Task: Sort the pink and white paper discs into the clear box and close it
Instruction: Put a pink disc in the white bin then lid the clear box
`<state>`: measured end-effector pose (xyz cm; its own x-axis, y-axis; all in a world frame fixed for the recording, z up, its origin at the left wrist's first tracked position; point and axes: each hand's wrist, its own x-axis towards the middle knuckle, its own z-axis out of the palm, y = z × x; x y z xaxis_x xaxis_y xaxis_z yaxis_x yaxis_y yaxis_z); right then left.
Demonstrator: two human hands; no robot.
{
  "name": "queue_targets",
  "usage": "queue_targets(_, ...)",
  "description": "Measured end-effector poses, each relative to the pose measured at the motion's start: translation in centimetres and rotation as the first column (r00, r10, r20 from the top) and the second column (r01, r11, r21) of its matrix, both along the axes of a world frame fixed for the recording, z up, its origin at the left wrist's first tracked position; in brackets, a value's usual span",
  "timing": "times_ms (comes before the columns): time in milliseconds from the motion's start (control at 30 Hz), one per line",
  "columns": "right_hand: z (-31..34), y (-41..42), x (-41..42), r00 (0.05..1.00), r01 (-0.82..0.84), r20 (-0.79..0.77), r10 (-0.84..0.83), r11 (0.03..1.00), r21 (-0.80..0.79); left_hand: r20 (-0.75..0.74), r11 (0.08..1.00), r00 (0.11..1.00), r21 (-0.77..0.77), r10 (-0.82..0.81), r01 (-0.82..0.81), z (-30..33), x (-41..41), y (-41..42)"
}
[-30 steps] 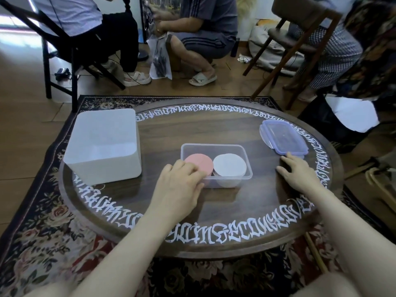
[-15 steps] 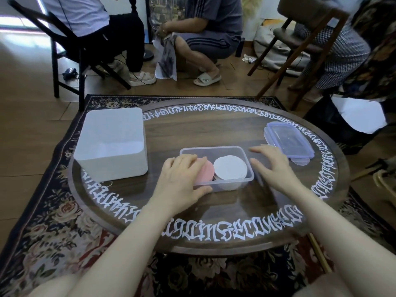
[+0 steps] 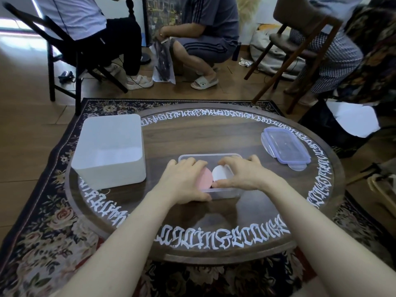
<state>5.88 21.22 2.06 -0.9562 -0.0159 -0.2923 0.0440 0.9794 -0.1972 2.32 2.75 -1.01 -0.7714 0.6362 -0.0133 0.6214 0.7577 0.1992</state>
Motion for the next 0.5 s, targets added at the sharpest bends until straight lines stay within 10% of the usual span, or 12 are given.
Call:
queue_targets(300, 1.0, -2.0, -1.1, 0.965, -0.006, 0.260, -0.036, 0.987, 0.160, -0.012, 0.998, 0.998, -0.002, -0.068, 0.068, 0.1, 0.1, -0.2)
queue_targets(500, 0.0, -2.6, -1.1, 0.989, -0.034, 0.149, -0.005, 0.967, 0.254, -0.032, 0.998, 0.998, 0.019, -0.052, 0.053, -0.1, 0.1, -0.3)
